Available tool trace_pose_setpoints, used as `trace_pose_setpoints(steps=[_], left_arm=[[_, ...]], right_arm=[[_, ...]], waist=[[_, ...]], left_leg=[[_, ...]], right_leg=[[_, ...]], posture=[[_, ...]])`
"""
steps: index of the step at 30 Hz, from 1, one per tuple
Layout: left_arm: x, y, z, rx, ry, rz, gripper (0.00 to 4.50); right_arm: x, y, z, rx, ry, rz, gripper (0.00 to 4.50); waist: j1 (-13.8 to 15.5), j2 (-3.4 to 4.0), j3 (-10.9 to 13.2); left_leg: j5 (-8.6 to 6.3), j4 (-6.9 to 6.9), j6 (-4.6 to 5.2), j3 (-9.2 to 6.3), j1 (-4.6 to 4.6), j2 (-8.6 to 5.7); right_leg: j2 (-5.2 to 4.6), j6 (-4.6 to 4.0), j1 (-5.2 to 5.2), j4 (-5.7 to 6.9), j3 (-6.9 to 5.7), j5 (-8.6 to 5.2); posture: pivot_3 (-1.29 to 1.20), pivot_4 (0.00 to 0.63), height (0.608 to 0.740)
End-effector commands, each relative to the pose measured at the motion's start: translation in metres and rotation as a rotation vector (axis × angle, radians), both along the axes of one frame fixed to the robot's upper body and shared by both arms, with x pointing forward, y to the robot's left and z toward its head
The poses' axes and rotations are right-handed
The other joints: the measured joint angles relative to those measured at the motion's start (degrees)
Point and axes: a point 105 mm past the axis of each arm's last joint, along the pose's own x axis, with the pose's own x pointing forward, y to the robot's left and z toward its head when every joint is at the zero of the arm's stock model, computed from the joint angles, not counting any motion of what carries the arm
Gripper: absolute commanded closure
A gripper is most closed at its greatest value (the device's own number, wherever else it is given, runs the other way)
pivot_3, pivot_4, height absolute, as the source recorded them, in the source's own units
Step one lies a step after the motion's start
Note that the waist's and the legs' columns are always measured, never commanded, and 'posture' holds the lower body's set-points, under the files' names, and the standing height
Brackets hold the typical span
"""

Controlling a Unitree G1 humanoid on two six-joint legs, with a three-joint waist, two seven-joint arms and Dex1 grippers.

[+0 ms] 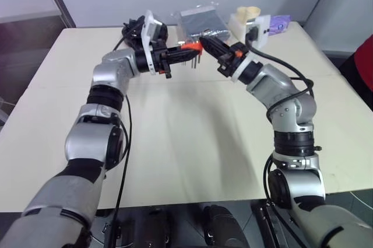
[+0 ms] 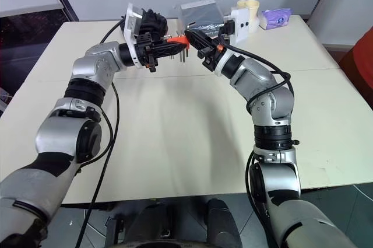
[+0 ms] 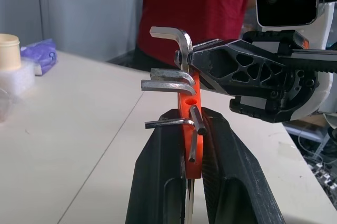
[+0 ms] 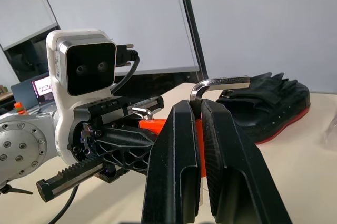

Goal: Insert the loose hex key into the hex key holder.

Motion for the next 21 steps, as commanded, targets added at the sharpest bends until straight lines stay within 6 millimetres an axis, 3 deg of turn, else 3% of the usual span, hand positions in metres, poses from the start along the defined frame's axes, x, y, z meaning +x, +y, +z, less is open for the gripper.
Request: trace_pose_setpoints(steps=[1,8,13,21], left_arm=[[-0.005,0.002,0.024,-0.043,-0.091,-0.014,4.5],[-0.004,0.003,0.02,-0.035,-0.086,-0.01,4.5],[-0.003,0.01,0.014,-0.019,-0.077,0.007,4.5],[-0.003,0.018,0.006,-0.027,0.004,0.024,4.5]], right_arm=[[0.0,0.003,0.004,-0.002,-0.01,0.001,3.46],[-0.001,-0.006,0.01,-0.021,-0.035,-0.024,0.08],[-0.013,-0.032,0.015,-0.108,-0.078,-0.039,0.03],[-0.053,-0.049,-0.018,-0.536,-0.129,0.08,0.03]], waist=[[0.0,0.0,0.0],[0.0,0.0,0.0],[0.2,0.0,0.0],[0.2,-0.04,0.0]], left_leg=[[0.0,0.0,0.0,0.0,0.0,0.0],[0.0,0.0,0.0,0.0,-0.01,0.0],[0.0,0.03,0.0,0.0,-0.05,-0.02],[-0.03,0.04,0.05,-0.02,-0.11,-0.01]], right_leg=[[0.0,0.0,0.0,0.0,0.0,0.0],[0.0,0.0,0.0,0.0,0.0,0.0],[-0.02,0.0,0.0,-0.03,0.0,0.0],[0.03,0.02,-0.01,-0.07,-0.01,-0.01]], posture=[[0.0,0.15,0.74],[0.0,0.15,0.74],[0.0,0.15,0.74],[0.0,0.15,0.74]])
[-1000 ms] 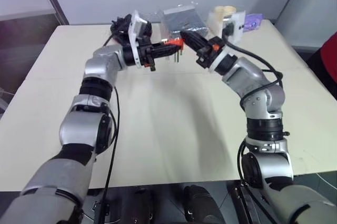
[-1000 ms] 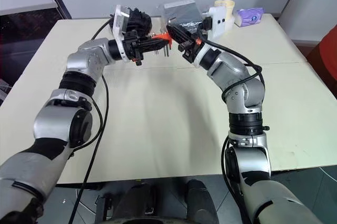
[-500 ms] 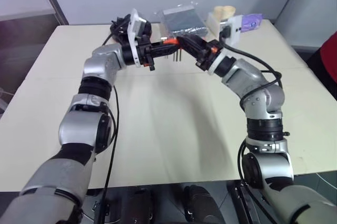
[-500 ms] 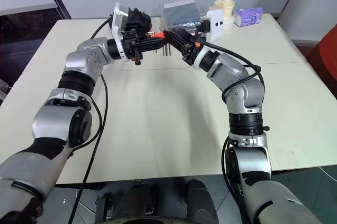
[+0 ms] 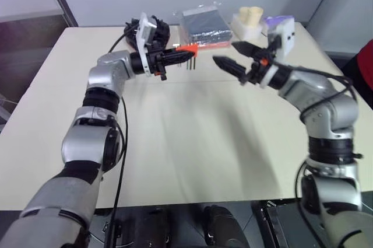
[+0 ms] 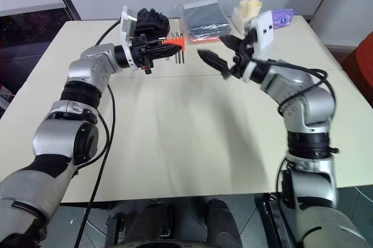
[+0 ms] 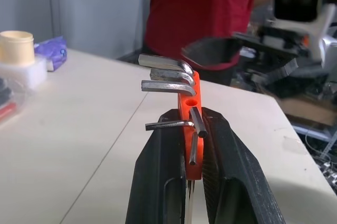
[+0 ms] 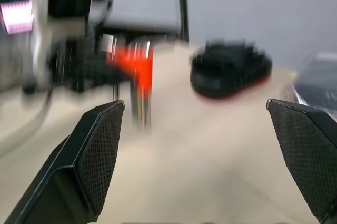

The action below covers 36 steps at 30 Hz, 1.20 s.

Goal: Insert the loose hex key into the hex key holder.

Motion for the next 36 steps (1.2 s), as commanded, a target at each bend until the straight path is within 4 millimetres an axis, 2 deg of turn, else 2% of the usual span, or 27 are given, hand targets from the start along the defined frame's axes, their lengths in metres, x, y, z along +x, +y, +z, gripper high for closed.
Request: trace_pose_setpoints(steps=[1,3,6,15,22,26,30,35,36], left_arm=[[-0.004,0.005,0.009,-0.038,0.011,-0.007,4.5],[-0.009,0.008,-0.005,-0.047,0.098,-0.021,4.5],[-0.014,0.012,-0.019,-0.068,0.228,-0.015,4.5],[-0.031,0.028,-0.093,-0.027,0.622,0.1,4.5],[-0.025,0.04,-0.139,-0.03,0.758,0.215,4.5],[-0.016,0.039,-0.144,-0.055,0.755,0.248,4.5],[-0.01,0.04,-0.147,-0.059,0.752,0.267,2.68],[-0.006,0.043,-0.148,-0.057,0.74,0.288,0.13],[-0.005,0.045,-0.148,-0.053,0.734,0.295,0.05]], right_arm=[[-0.023,0.007,0.003,-0.145,-0.063,0.109,0.03],[-0.035,0.007,-0.006,-0.238,-0.05,0.165,0.03],[-0.045,0.009,-0.011,-0.286,-0.033,0.213,0.03],[-0.047,0.016,-0.016,-0.291,-0.047,0.228,0.03],[-0.047,0.021,-0.021,-0.298,-0.044,0.245,0.03],[-0.046,0.022,-0.021,-0.297,-0.045,0.242,0.03],[-0.046,0.022,-0.023,-0.298,-0.044,0.238,0.0],[-0.046,0.02,-0.024,-0.298,-0.038,0.233,0.0],[-0.046,0.02,-0.024,-0.3,-0.034,0.232,0.0]], waist=[[-0.1,-0.01,0.0],[-0.2,0.0,0.0],[-0.3,-0.02,0.0],[0.3,-0.1,0.1],[0.3,-0.11,0.1],[0.3,-0.12,0.1],[0.3,-0.13,0.1],[0.3,-0.14,0.1],[0.3,-0.14,0.1]], left_leg=[[0.0,0.0,0.0,0.02,0.01,0.0],[0.0,0.01,0.0,0.02,0.02,0.02],[-0.01,0.0,0.01,0.02,0.07,0.06],[0.0,0.11,0.0,-0.01,0.08,0.04],[0.0,0.12,-0.01,-0.01,0.07,0.03],[0.0,0.12,-0.01,-0.01,0.11,0.01],[0.0,0.12,-0.01,0.0,0.1,0.01],[0.01,0.12,-0.01,0.0,0.12,0.0],[0.01,0.12,-0.01,0.0,0.16,0.0]], right_leg=[[0.01,0.0,0.0,0.0,0.01,0.0],[0.04,0.0,0.0,0.0,0.02,0.0],[0.06,0.0,0.01,0.01,0.03,-0.01],[-0.06,0.0,0.02,0.01,0.07,-0.01],[-0.09,0.0,0.02,0.0,0.07,-0.01],[-0.11,0.0,0.04,-0.01,0.05,-0.01],[-0.11,0.0,0.04,-0.03,0.05,-0.01],[-0.11,-0.01,0.05,0.0,0.05,-0.01],[-0.12,-0.01,0.09,-0.01,0.05,-0.01]], posture=[[0.0,0.15,0.74],[0.0,0.15,0.74],[0.0,0.15,0.74],[0.0,0.15,0.74],[0.0,0.15,0.74],[0.0,0.15,0.74],[0.0,0.15,0.74],[0.0,0.15,0.74],[0.0,0.15,0.74]])
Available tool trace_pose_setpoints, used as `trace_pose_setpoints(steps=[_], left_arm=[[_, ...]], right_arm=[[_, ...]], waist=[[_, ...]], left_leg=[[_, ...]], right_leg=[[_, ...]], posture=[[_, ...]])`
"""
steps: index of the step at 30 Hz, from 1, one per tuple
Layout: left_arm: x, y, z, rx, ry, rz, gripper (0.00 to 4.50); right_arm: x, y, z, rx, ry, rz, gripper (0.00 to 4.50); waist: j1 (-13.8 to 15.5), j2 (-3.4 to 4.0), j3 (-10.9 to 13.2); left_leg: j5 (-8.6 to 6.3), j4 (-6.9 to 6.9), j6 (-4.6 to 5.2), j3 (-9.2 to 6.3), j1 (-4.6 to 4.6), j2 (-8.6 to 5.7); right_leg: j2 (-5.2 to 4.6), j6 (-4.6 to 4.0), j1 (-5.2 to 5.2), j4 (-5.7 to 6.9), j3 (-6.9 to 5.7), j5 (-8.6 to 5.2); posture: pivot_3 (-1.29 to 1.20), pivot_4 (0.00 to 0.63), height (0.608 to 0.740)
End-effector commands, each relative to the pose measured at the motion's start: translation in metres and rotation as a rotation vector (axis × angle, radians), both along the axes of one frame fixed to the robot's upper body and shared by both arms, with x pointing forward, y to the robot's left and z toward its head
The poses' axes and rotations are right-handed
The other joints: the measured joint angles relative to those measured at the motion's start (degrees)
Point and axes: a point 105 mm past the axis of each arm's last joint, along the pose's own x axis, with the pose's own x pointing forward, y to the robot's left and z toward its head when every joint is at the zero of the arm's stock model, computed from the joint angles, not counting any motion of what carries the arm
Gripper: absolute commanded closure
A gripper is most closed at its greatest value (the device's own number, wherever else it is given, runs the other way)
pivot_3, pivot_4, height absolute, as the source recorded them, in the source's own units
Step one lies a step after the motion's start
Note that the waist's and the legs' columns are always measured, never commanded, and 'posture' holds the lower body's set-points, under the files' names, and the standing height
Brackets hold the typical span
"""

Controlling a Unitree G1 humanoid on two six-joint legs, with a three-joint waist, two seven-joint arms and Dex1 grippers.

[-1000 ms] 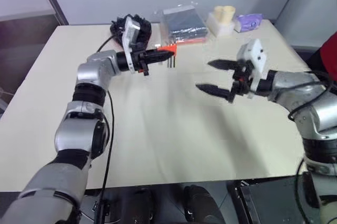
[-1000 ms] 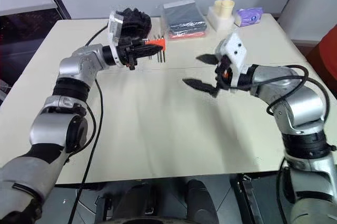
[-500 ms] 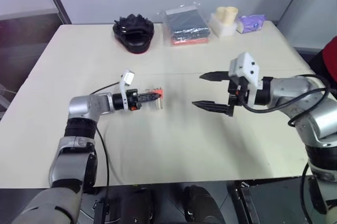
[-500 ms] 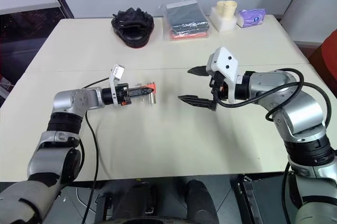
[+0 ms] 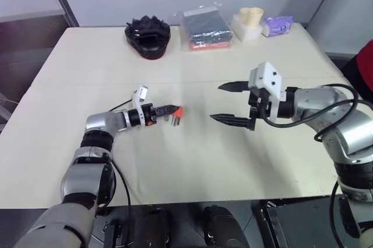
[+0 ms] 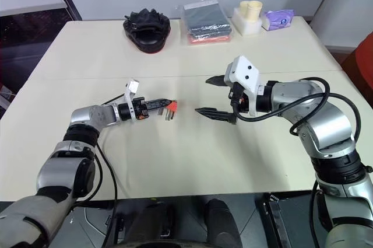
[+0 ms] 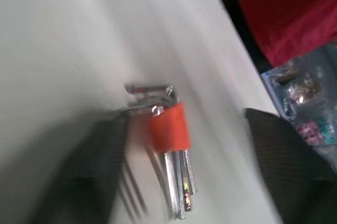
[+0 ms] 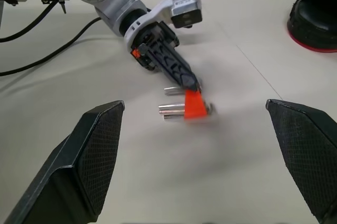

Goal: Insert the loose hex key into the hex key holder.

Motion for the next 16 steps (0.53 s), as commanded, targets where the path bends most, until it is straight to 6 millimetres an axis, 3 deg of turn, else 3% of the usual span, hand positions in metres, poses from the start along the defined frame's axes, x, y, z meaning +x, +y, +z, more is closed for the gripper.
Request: trace_pose_setpoints(steps=[1,7,16], left_arm=[[0.006,0.011,0.001,0.041,-0.029,0.048,0.05],[0.01,0.042,-0.006,0.457,-0.325,0.022,0.05],[-0.005,0.068,0.042,0.595,-0.65,0.038,0.05]], right_arm=[[-0.005,0.002,0.007,0.004,-0.04,0.016,0.0],[-0.007,-0.004,0.001,-0.015,-0.014,0.007,0.0],[-0.004,-0.022,-0.022,-0.004,0.066,-0.086,0.0]], waist=[[-0.1,0.0,0.0],[-0.5,0.0,0.0],[0.3,-0.02,0.0]], left_leg=[[0.0,0.0,0.0,0.0,0.12,0.0],[0.0,-0.04,0.0,0.0,0.22,0.04],[-0.01,-0.11,-0.01,0.0,0.12,0.07]], right_leg=[[0.0,0.0,0.11,-0.01,0.0,0.0],[-0.04,0.0,0.17,-0.01,0.04,0.0],[-0.18,-0.03,0.12,-0.14,0.1,-0.01]], posture=[[0.0,0.15,0.74],[0.0,0.15,0.74],[0.0,0.15,0.74]])
